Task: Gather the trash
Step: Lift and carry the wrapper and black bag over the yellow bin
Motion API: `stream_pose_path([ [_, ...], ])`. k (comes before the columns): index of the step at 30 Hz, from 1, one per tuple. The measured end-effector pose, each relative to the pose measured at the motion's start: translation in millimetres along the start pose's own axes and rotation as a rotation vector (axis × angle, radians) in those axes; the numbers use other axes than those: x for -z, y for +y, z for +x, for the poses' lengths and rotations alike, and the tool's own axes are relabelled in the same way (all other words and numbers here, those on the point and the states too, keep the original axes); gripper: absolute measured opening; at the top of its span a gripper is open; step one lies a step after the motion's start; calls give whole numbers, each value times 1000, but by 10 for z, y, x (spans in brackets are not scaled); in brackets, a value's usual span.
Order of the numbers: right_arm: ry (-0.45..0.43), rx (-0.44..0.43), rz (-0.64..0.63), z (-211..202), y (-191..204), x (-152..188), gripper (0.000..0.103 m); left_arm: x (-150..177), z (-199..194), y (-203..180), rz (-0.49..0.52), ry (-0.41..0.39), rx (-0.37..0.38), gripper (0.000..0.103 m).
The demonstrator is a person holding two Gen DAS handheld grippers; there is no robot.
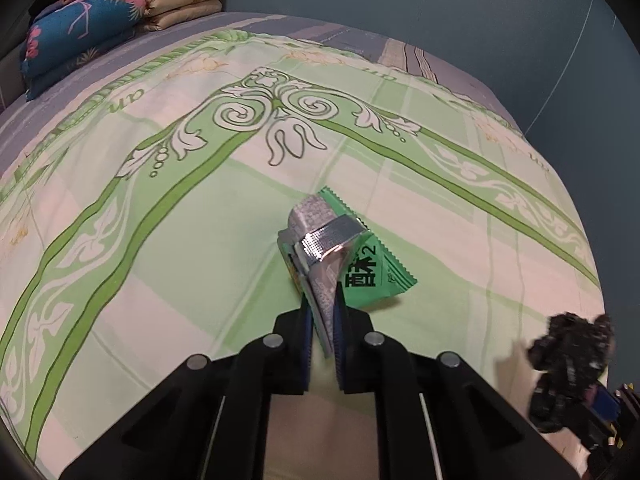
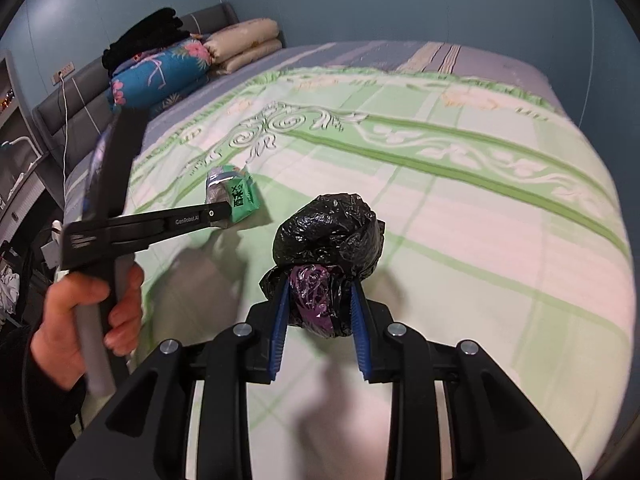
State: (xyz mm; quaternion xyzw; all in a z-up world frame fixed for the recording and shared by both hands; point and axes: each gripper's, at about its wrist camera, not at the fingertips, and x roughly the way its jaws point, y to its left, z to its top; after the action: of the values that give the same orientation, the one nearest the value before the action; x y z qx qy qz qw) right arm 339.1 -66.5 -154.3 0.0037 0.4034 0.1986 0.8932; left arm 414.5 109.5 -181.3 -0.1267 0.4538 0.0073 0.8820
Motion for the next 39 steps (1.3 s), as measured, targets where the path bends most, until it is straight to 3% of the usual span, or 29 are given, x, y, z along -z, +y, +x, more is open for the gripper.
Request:
stream_pose_path([
  [11,-179,8,17,-1395,-141,281,27,242,-1071,-257,80,-148,84,7],
  [22,-376,90,29,-2762,-316,684,27,878,-2501,-1286,253,-343,235,7],
  [30,-471,201,117,-3382,-636,1042,27,1363,-3026,-2033,396,-369,358,7],
  [39,-535,376,227,-3914,-1096,1517,27,1795,-3247,-2814,552,-385,458,7],
])
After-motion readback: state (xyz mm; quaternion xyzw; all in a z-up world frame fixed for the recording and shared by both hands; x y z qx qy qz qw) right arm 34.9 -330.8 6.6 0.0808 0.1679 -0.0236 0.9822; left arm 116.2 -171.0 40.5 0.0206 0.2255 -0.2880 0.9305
